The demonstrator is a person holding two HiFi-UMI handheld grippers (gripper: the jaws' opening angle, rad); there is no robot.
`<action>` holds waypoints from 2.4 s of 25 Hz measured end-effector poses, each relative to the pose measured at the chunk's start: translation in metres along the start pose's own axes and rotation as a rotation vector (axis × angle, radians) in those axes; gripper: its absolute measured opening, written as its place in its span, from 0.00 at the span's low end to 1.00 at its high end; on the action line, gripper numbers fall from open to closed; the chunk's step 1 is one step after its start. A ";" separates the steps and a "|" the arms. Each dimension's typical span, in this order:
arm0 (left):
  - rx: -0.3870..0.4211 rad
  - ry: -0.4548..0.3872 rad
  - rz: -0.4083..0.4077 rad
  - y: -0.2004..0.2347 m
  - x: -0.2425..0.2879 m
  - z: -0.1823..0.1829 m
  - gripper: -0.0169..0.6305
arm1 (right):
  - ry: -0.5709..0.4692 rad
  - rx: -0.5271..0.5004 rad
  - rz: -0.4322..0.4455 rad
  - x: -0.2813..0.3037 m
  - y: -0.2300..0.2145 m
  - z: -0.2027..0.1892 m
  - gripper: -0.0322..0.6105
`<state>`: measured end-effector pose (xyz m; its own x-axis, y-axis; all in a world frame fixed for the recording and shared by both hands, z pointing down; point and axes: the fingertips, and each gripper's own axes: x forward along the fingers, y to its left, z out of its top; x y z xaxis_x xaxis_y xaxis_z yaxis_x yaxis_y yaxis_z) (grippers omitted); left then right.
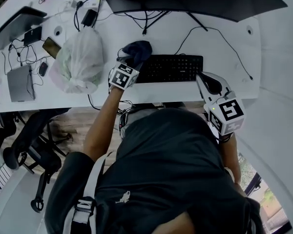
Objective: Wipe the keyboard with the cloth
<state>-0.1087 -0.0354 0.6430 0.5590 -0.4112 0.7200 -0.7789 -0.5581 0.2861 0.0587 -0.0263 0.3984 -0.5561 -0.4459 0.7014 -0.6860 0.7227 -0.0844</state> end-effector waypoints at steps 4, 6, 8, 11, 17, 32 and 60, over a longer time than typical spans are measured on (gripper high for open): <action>0.003 0.057 -0.056 -0.063 -0.001 -0.055 0.13 | 0.009 0.019 -0.009 -0.005 -0.014 -0.007 0.07; 0.041 0.112 -0.125 -0.095 -0.001 -0.073 0.13 | 0.014 0.037 -0.025 -0.007 -0.025 -0.011 0.07; 0.094 0.118 -0.128 -0.095 0.005 -0.070 0.13 | 0.021 0.042 -0.025 -0.006 -0.029 -0.014 0.07; 0.119 0.047 -0.046 -0.044 0.017 -0.015 0.13 | 0.021 0.032 -0.016 -0.002 -0.027 -0.009 0.07; 0.052 0.108 -0.064 -0.050 0.023 -0.021 0.13 | 0.014 0.037 -0.017 -0.004 -0.029 -0.015 0.07; 0.100 0.128 -0.052 -0.068 0.031 -0.028 0.13 | 0.027 0.046 -0.007 0.004 -0.038 -0.011 0.07; 0.085 0.130 -0.174 -0.082 0.057 0.009 0.12 | 0.045 0.047 0.042 0.020 -0.039 -0.021 0.07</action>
<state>-0.0101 -0.0200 0.6551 0.6368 -0.2102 0.7418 -0.6446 -0.6730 0.3626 0.0843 -0.0519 0.4305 -0.5640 -0.3905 0.7276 -0.6841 0.7145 -0.1468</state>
